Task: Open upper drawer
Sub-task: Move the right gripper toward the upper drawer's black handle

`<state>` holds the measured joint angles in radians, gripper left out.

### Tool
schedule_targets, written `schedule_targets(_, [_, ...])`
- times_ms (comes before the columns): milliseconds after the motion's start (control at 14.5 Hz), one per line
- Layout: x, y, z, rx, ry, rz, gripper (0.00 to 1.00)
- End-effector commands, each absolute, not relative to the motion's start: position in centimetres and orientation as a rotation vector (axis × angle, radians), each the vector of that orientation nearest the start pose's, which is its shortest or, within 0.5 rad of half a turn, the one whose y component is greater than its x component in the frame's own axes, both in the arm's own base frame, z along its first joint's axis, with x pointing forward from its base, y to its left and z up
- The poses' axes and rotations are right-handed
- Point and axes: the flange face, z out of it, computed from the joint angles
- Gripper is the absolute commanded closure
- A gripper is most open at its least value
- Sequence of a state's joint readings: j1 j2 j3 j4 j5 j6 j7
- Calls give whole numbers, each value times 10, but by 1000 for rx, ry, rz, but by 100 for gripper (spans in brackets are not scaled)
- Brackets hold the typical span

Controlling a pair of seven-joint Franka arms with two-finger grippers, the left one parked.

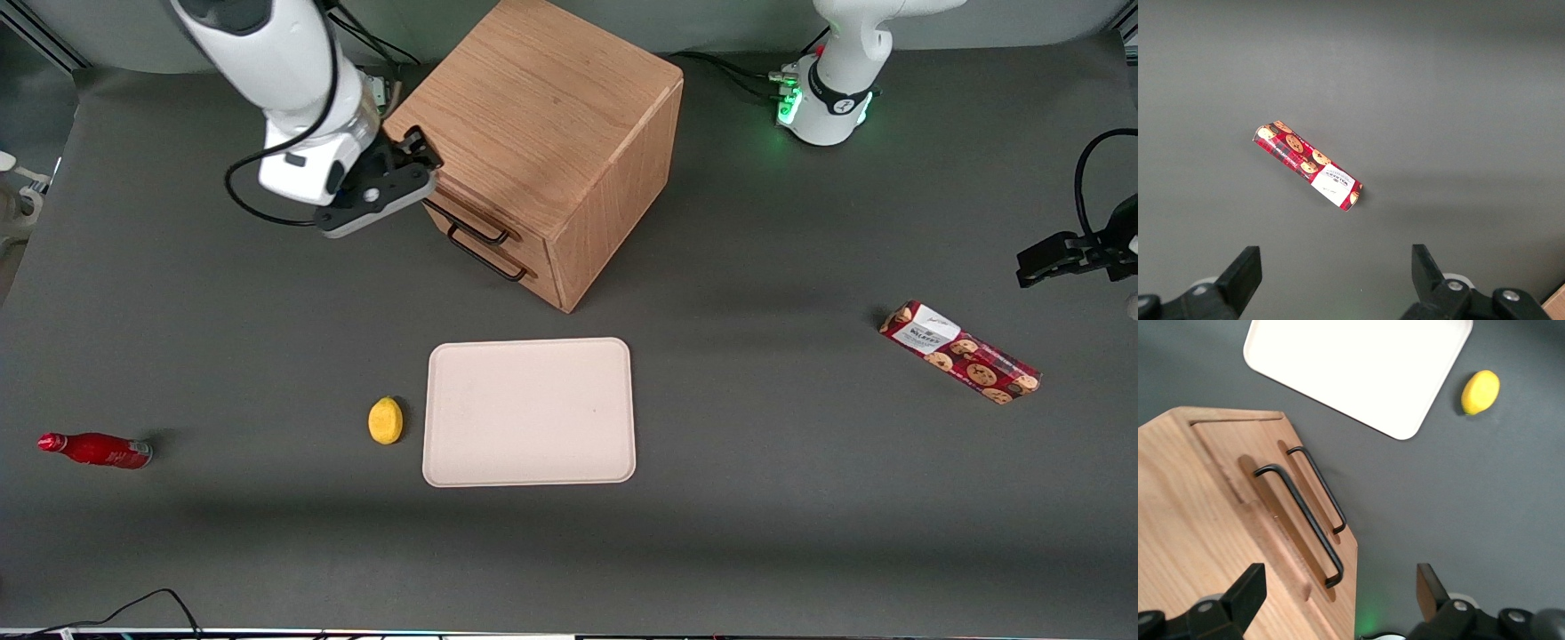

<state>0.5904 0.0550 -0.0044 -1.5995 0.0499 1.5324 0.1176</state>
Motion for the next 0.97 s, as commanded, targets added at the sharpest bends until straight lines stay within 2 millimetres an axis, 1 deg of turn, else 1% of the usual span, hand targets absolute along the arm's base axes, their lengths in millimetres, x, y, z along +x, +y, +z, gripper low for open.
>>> schedule_targets(0, [457,331,575,-3024,-782,229,0])
schedule_targets(69, [454,337,574,-3020,-803,231,0])
schedule_targets(207, [452,340,574,-3005,-852,231,0])
schedule_targets(345, [456,334,572,-2961,-899,246,0])
schedule_targets(414, [462,325,571,-2903,-906,264,0])
schedule_targets(552, [477,308,561,-2801,-929,304,0])
schedule_targets(621, [483,303,556,-2794,-927,313,0])
schedule_targets(690, [485,302,551,-2787,-937,326,0])
schedule_targets(897, [489,300,526,-2773,-965,389,0])
